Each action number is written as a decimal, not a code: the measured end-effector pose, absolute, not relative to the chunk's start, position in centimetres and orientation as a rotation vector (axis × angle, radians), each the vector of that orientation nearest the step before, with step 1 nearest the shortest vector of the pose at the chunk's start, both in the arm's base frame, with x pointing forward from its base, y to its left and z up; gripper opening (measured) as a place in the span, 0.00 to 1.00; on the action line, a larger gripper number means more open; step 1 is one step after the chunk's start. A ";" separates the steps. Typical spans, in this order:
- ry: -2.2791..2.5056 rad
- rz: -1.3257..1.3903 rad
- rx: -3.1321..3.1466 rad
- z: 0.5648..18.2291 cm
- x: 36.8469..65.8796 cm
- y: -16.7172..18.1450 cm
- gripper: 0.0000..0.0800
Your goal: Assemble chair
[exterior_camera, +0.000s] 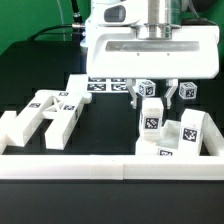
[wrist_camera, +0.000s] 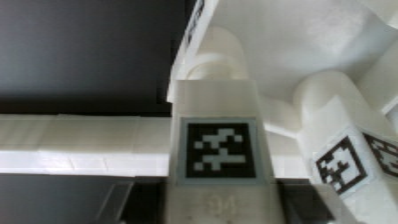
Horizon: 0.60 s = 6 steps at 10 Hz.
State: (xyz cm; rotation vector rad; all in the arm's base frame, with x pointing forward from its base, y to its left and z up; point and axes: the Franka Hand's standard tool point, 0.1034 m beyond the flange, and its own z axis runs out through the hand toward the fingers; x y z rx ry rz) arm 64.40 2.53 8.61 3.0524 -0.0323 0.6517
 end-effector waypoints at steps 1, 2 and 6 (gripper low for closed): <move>-0.032 0.650 3.053 8.6 64.4 2.5 0.36; -0.032 0.650 3.053 8.6 64.4 2.5 0.62; -0.024 0.649 3.049 8.6 64.4 2.2 0.80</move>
Offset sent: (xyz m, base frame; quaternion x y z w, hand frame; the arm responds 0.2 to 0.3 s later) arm 0.0000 0.0000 0.0000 0.0000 0.0000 0.0000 1.0000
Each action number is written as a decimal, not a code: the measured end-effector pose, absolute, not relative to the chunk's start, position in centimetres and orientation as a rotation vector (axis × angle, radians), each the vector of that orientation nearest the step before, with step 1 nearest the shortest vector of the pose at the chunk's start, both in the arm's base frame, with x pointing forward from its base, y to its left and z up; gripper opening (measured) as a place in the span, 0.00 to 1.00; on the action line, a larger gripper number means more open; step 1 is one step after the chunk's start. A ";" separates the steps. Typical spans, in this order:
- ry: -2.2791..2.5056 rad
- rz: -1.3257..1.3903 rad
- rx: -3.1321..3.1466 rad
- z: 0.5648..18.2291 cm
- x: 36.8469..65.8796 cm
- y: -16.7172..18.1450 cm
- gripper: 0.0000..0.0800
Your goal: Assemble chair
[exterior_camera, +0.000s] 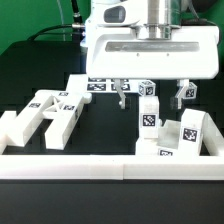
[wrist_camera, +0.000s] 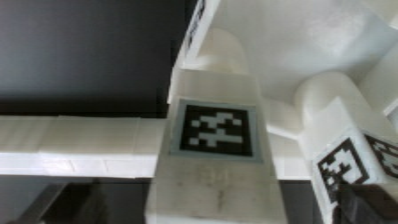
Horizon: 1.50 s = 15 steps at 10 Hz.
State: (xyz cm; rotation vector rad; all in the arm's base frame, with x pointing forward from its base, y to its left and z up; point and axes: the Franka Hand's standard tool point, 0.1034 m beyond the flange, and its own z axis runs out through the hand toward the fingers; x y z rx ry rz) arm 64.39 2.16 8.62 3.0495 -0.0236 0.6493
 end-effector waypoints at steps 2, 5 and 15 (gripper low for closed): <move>-0.028 0.654 3.052 9.6 64.6 1.9 0.81; -0.036 0.637 3.071 11.8 64.8 1.7 0.81; -0.027 0.147 3.180 9.2 64.3 2.6 0.81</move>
Offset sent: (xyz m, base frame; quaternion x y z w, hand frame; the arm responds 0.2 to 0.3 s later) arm -0.0058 -0.0013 0.0320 0.0221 -0.0166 0.0072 0.9996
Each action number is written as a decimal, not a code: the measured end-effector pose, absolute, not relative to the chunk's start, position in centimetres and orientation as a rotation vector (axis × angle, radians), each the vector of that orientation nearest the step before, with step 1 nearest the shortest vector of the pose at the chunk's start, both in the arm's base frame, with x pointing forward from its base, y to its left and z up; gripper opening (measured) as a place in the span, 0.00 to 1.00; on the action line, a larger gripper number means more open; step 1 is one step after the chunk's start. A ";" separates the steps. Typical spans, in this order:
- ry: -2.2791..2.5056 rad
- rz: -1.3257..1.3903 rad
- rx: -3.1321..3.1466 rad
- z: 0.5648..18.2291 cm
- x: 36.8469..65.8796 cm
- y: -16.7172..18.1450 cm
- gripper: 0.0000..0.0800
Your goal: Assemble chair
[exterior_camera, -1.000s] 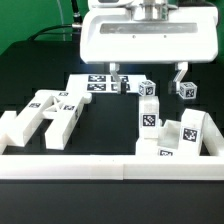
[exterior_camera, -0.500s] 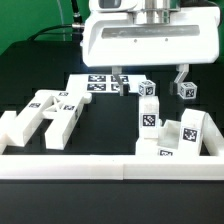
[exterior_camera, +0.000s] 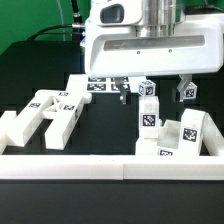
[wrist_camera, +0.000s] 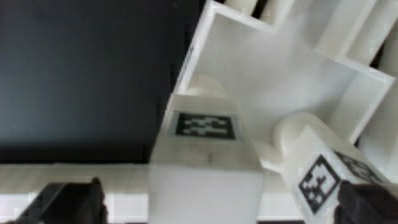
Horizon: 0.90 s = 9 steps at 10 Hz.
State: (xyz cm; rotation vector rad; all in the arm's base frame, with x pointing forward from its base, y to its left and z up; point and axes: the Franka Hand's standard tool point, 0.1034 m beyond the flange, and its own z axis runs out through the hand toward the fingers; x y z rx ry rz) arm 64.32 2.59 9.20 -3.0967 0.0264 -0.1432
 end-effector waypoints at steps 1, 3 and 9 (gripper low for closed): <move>0.026 -0.140 -3.099 8.7 64.3 2.6 0.81; 0.008 -0.138 -3.104 8.1 64.1 2.3 0.81; 0.006 -0.132 -3.105 7.9 64.1 1.7 0.36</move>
Offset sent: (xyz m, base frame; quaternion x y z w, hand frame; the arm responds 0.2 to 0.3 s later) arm 0.0036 -0.0092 -0.0063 0.0047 0.0093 -0.0391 0.9992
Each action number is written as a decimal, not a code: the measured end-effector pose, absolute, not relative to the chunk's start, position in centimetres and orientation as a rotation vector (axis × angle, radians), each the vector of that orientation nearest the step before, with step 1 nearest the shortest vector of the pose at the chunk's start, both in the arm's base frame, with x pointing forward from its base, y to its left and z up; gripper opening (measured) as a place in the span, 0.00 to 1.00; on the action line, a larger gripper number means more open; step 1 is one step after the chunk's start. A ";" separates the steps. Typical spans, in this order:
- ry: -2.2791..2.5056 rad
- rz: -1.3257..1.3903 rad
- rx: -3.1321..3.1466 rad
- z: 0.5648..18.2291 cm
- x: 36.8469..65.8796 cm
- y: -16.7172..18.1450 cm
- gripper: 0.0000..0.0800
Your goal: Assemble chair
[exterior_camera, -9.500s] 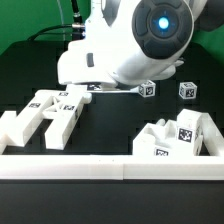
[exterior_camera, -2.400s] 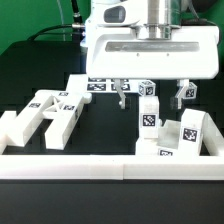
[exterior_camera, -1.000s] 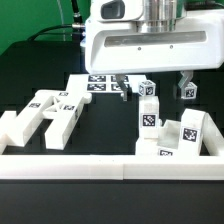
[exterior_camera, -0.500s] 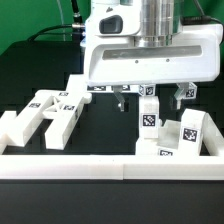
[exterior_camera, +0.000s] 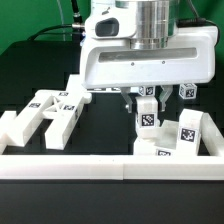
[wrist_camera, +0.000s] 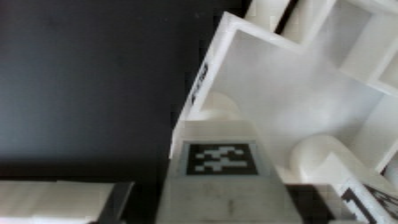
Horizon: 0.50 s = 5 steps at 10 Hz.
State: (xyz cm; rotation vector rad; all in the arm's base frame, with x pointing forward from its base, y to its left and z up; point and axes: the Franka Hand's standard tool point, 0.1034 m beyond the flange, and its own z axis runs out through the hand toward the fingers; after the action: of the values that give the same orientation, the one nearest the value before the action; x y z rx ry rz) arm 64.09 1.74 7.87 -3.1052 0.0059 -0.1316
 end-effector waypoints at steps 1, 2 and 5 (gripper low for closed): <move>0.033 -0.131 -3.104 7.9 64.1 1.8 0.36; 0.160 -0.128 -3.096 7.9 64.1 1.8 0.36; 0.560 -0.133 -3.035 7.8 64.1 2.2 0.36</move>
Offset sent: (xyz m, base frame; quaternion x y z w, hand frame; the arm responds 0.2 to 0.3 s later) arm -0.0072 0.0028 -0.0082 0.0220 0.0040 0.2153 0.9763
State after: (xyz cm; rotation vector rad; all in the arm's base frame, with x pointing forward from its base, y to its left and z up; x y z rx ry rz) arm 64.15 2.18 7.81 -3.0354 0.5595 -0.1332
